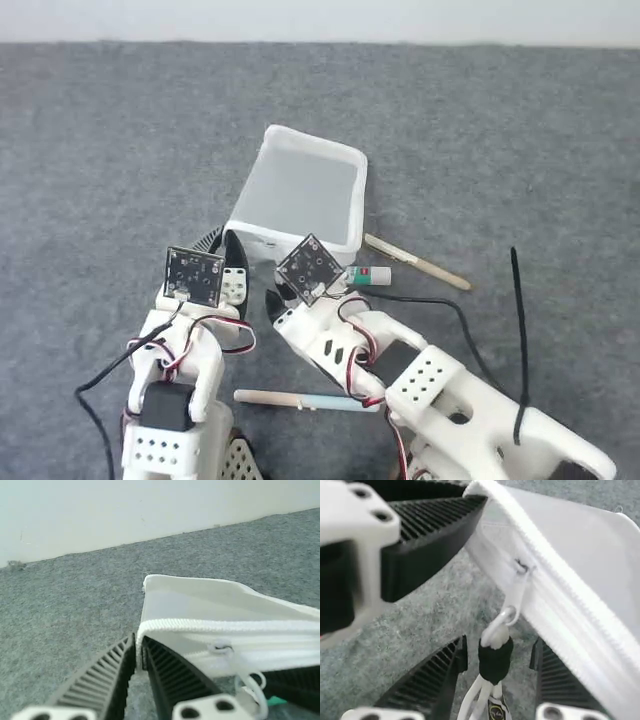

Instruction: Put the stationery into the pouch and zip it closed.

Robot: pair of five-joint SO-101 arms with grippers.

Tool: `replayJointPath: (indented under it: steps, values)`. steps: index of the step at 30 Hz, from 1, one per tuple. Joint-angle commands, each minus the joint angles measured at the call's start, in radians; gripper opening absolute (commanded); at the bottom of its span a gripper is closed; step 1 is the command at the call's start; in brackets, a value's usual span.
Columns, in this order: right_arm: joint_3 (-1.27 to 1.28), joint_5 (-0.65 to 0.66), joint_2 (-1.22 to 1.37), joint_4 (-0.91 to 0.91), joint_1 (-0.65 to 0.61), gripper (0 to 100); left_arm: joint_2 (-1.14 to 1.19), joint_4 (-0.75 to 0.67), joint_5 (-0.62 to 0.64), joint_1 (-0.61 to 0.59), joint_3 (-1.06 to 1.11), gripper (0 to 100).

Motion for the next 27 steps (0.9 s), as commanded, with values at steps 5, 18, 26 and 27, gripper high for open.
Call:
replayJointPath:
  steps: [5, 18, 26, 27]
  values:
    - [-0.055, 0.064, -0.051, 0.001, 0.038, 0.9, -0.018, -0.002, -0.011, 0.002, -0.058, 1]
    - [-0.112, 0.051, -0.329, 0.455, 0.061, 0.8, -0.018, -0.002, -0.011, -0.006, -0.056, 1]
    - [-0.107, 0.051, -0.458, 0.572, 0.186, 0.8, -0.018, -0.002, -0.011, -0.008, -0.056, 1]
    - [-0.107, 0.051, -0.463, 0.575, 0.205, 0.8, -0.018, -0.002, -0.011, -0.008, -0.054, 1]
